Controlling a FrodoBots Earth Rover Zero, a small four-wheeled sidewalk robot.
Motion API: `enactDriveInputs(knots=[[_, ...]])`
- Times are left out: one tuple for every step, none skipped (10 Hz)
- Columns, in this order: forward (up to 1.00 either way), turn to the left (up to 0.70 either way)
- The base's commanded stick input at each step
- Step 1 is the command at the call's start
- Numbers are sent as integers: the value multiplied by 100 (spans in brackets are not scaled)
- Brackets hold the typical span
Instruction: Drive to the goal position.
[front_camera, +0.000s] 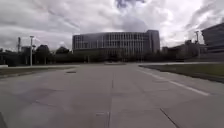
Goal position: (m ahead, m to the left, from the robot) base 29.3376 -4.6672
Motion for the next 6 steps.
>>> enactDriveInputs(knots=[[70,1],[70,1],[70,1],[70,1],[70,1],[70,1]])
